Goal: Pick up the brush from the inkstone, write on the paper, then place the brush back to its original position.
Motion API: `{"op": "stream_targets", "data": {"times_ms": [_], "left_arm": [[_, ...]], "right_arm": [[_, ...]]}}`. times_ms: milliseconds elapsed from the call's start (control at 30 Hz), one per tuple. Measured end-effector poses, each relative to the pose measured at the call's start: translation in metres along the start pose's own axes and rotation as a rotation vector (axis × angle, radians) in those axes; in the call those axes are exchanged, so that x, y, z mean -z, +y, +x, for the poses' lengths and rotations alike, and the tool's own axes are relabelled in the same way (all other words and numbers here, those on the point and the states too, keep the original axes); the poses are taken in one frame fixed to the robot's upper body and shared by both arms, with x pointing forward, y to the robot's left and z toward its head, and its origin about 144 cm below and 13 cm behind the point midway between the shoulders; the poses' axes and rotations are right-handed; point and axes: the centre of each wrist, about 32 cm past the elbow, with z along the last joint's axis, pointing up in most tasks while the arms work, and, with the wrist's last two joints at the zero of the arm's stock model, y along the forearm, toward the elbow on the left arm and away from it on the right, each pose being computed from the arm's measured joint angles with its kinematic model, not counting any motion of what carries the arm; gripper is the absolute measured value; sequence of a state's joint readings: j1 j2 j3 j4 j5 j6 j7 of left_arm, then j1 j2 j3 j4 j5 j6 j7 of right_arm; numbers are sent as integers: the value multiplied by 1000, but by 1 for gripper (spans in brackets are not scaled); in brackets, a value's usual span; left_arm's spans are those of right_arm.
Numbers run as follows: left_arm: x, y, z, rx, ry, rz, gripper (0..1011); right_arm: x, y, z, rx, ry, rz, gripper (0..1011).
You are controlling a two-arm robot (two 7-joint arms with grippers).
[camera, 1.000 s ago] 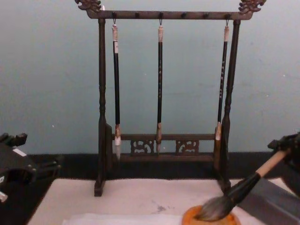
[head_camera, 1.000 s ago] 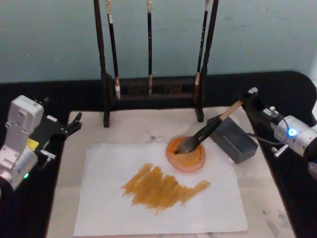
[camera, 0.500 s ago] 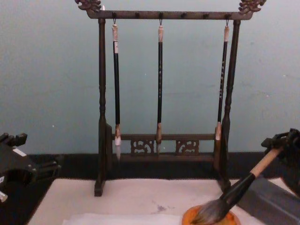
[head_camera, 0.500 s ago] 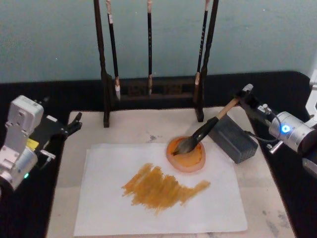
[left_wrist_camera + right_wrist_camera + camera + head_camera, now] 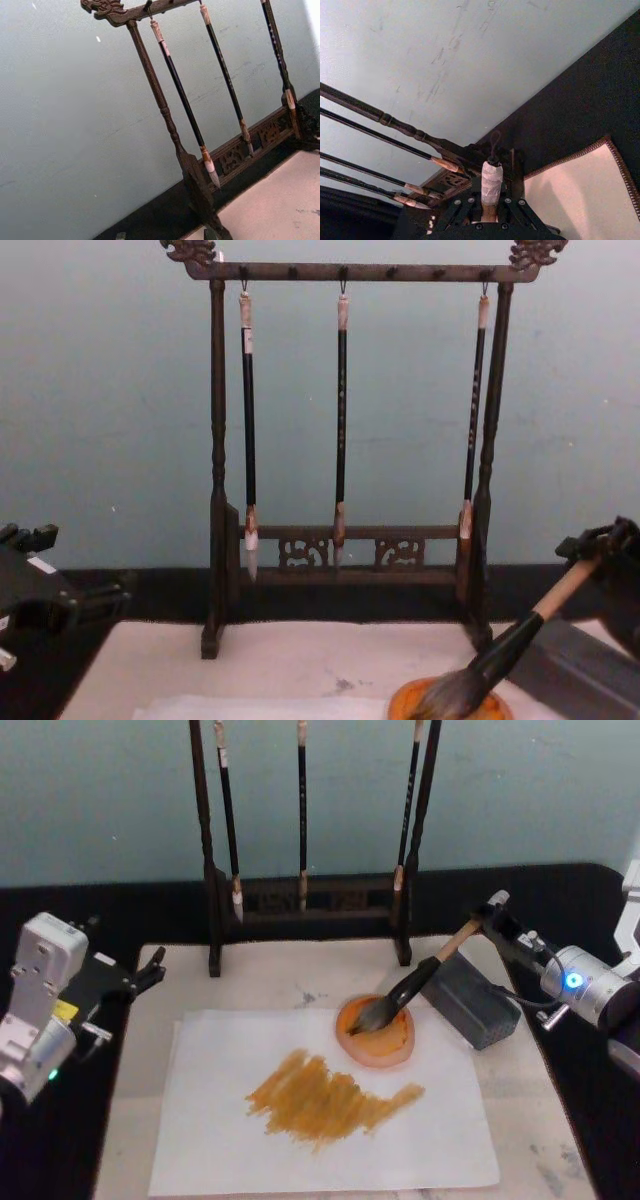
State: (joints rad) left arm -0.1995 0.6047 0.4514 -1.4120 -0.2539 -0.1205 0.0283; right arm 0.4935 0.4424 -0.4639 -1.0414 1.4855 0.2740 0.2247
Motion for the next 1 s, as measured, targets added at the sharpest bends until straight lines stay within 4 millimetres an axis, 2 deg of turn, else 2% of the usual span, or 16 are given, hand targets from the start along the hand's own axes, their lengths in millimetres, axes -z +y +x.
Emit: {"op": "stream_targets", "data": {"times_ms": [800, 833, 1000], "left_arm": [[0, 0, 0, 0, 0, 0, 1010], [0, 0, 0, 0, 0, 0, 1010], [0, 0, 0, 0, 0, 0, 1010]], "right_arm": [[1, 1, -1, 4, 0, 0, 161], [1, 1, -1, 4, 0, 0, 171], [1, 1, 0, 3, 0, 0, 353]]}}
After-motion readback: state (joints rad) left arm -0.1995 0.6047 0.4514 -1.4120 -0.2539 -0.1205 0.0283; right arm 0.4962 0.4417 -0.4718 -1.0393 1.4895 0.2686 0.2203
